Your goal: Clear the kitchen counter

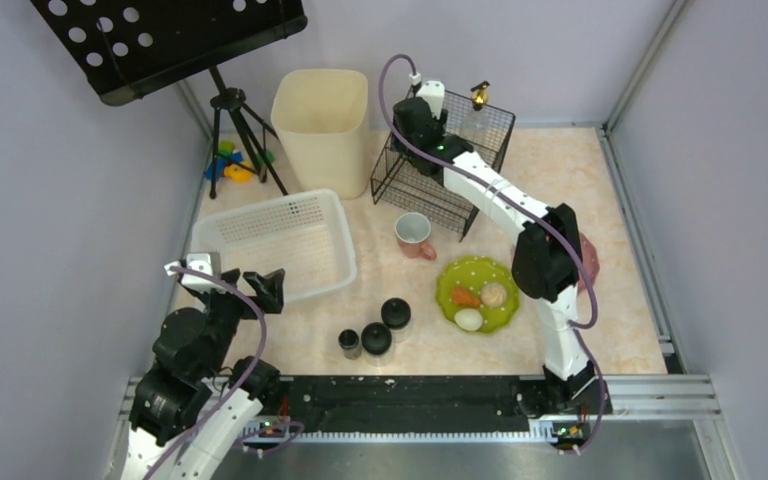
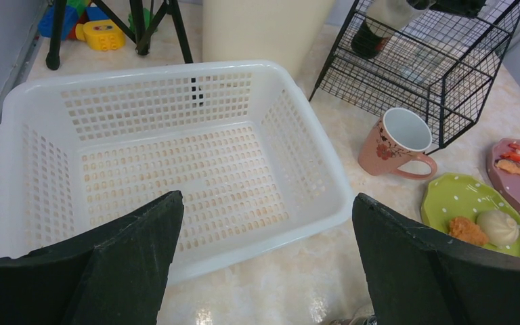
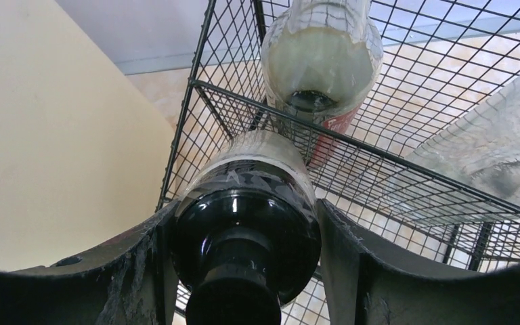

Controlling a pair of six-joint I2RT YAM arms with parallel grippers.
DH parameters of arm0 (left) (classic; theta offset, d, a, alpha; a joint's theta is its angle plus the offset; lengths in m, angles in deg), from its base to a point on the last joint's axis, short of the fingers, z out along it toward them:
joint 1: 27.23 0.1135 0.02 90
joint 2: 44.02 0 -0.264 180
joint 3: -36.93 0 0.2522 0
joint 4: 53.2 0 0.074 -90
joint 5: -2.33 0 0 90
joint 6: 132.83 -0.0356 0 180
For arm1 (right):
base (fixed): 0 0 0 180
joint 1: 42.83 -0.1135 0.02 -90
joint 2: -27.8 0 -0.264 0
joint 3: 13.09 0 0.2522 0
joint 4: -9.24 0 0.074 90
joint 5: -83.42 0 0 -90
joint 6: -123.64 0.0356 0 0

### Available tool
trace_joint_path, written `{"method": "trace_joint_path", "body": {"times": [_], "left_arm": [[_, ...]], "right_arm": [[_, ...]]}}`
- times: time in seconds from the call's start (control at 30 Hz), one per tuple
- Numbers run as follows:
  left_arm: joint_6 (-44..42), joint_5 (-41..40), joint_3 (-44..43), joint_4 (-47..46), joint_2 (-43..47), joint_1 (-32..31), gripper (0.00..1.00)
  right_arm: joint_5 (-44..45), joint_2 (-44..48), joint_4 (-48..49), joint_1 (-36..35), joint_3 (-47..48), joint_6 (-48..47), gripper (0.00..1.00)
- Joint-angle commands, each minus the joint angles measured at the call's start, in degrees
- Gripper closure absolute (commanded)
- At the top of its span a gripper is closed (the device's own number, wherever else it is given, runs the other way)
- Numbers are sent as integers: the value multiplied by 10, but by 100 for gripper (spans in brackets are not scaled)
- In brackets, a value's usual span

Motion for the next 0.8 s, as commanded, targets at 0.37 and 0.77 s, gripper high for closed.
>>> {"method": "trace_joint_path", "body": {"times": [0.37,0.77], "left_arm": [[-5,3,3,-31,4,-2,1],[-4,2,3,-30,7,-3,1]], "right_arm": [[-39,-54,18,37,83,64,95],[-54,-84,8,42,89,69,90]]}}
